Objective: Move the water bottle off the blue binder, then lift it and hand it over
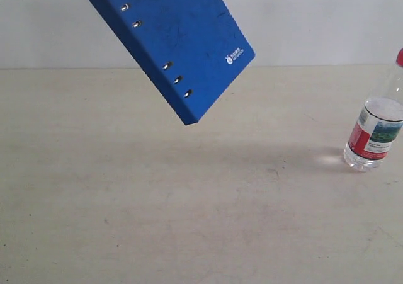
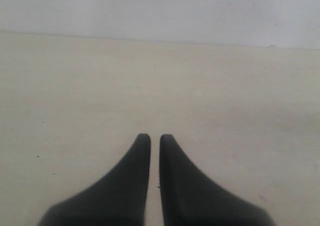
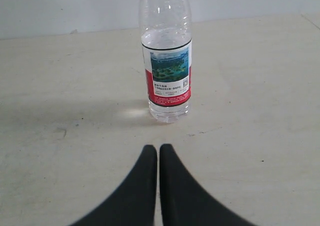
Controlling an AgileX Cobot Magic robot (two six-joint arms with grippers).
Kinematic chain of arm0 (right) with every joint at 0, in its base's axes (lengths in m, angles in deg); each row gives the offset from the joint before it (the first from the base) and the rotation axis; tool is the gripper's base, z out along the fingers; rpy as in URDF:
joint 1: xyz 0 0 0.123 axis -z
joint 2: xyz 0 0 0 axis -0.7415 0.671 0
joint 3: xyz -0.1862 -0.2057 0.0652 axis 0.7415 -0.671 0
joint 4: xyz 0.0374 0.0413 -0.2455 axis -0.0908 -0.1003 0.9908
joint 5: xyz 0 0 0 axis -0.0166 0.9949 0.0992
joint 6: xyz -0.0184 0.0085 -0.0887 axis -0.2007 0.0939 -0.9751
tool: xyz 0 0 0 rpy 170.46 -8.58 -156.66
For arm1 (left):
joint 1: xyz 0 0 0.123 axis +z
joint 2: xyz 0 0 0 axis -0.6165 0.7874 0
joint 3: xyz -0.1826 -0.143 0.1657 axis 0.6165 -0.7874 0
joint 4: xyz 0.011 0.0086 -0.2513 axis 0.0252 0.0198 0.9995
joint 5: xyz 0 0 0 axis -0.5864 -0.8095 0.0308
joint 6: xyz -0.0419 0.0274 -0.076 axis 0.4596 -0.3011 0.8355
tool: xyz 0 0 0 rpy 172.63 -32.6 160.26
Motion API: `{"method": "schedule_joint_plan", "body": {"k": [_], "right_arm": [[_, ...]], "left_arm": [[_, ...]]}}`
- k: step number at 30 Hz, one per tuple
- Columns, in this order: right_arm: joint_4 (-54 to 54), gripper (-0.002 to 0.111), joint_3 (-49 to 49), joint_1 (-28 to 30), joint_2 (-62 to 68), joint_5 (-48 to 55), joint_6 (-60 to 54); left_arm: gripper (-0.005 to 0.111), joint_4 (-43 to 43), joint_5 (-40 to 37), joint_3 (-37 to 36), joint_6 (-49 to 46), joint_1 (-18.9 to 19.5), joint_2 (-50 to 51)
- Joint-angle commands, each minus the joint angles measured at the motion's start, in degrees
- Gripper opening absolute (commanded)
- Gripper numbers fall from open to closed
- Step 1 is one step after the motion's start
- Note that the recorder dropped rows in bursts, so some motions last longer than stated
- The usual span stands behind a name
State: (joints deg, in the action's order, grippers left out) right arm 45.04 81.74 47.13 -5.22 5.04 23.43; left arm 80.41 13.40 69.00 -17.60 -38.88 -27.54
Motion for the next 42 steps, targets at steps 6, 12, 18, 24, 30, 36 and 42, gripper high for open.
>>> {"method": "schedule_joint_plan", "body": {"k": [6,12,18,24,30,36,42], "right_arm": [[-0.1,0.000,0.0,0.2,-0.2,-0.1,0.2],[1.8,0.000,0.0,0.2,-0.2,-0.4,0.9],[7.7,0.000,0.0,0.2,-0.2,-0.8,0.5],[6.8,0.000,0.0,0.2,-0.2,-1.1,0.3],[6.8,0.000,0.0,0.2,-0.2,-1.1,0.3],[6.8,0.000,0.0,0.2,-0.2,-1.1,0.3],[6.8,0.000,0.0,0.2,-0.2,-1.1,0.3]], "left_arm": [[0.007,-0.2,0.1,0.1,-0.4,-0.4,-0.2],[0.007,-0.2,0.1,0.1,-0.4,-0.4,-0.2],[0.007,-0.2,0.1,0.1,-0.4,-0.4,-0.2],[0.007,-0.2,0.1,0.1,-0.4,-0.4,-0.2],[0.007,-0.2,0.1,0.1,-0.4,-0.4,-0.2],[0.007,-0.2,0.1,0.1,-0.4,-0.4,-0.2],[0.007,-0.2,0.1,0.1,-0.4,-0.4,-0.2]]}}
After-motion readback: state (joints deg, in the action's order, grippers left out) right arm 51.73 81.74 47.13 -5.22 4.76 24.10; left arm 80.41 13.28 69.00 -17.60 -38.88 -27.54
